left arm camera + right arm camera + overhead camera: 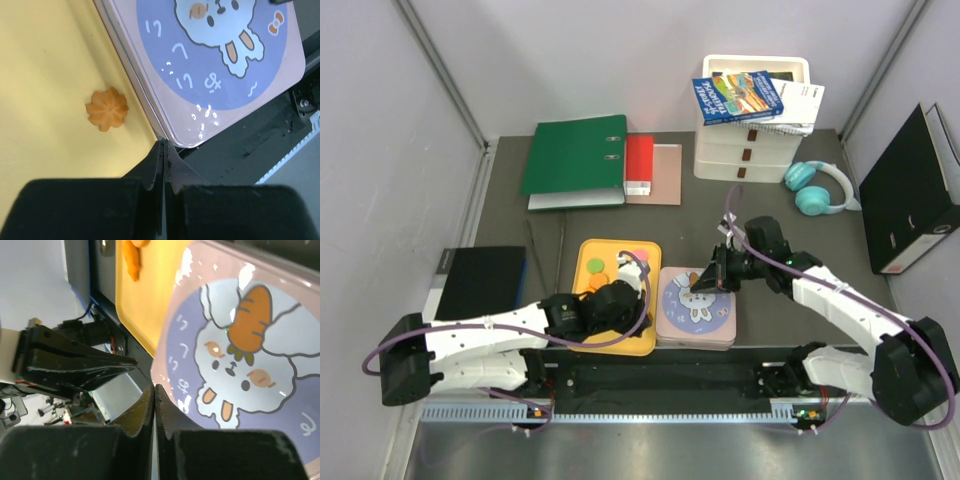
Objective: Pack the cookies
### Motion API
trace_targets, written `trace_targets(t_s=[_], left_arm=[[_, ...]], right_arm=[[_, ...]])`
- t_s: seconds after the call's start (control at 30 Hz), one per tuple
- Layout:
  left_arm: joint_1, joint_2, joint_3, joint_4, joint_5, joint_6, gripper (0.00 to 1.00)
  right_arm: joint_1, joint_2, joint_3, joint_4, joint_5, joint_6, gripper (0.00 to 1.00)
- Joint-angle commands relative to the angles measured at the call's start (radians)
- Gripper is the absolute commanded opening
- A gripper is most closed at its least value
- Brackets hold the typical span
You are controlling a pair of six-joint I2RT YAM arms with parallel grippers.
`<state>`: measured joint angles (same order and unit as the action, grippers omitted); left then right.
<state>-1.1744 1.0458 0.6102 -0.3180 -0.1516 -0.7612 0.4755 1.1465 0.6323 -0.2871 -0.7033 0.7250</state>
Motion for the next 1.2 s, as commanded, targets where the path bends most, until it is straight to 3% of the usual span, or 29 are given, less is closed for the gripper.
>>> trace_targets(t_s=[0.0,0.17,0.3,0.43,0.5,0.63,0.73,0.93,1.03,1.17], left_arm=[[0.001,0.003,0.046,0.003,-0.091,-0.003,0.00],[-0.004,0.055,0.071,0.021,0.048,0.134,0.00],[-0.024,0.100,0.048,0.014,0.035,0.194,0.00],[-0.057,0.007,-0.050,0.140,0.000,0.194,0.00],[-0.064,-0.039,-0.104,0.193,-0.008,0.180,0.00],[-0.065,-0.108,-0.112,0.188,-0.054,0.143,0.00],[-0.067,-0.122,-0.075,0.139,-0.138,0.100,0.00],[-0.064,-0.046,0.046,0.065,-0.267,0.048,0.00],[-0.062,0.020,0.117,-0.006,-0.165,0.110,0.00],[-0.070,-0.006,0.068,0.011,0.001,0.181,0.00]], right_arm=[[0.009,-0.033,0.113,-0.069,0.082,-0.013,0.00],[-0.011,0.064,0.315,-0.243,0.307,-0.058,0.00],[-0.026,0.253,0.502,-0.389,0.399,-0.096,0.00],[-0.044,0.384,0.688,-0.495,0.456,-0.110,0.00],[-0.052,0.403,0.705,-0.497,0.475,-0.104,0.00],[-0.097,0.371,0.631,-0.425,0.400,-0.082,0.00],[-0.117,0.322,0.520,-0.301,0.253,-0.078,0.00],[-0.124,0.127,0.241,-0.211,0.274,-0.065,0.00],[-0.152,0.006,0.117,-0.173,0.304,-0.016,0.00],[-0.170,-0.106,0.066,-0.170,0.327,0.013,0.00]])
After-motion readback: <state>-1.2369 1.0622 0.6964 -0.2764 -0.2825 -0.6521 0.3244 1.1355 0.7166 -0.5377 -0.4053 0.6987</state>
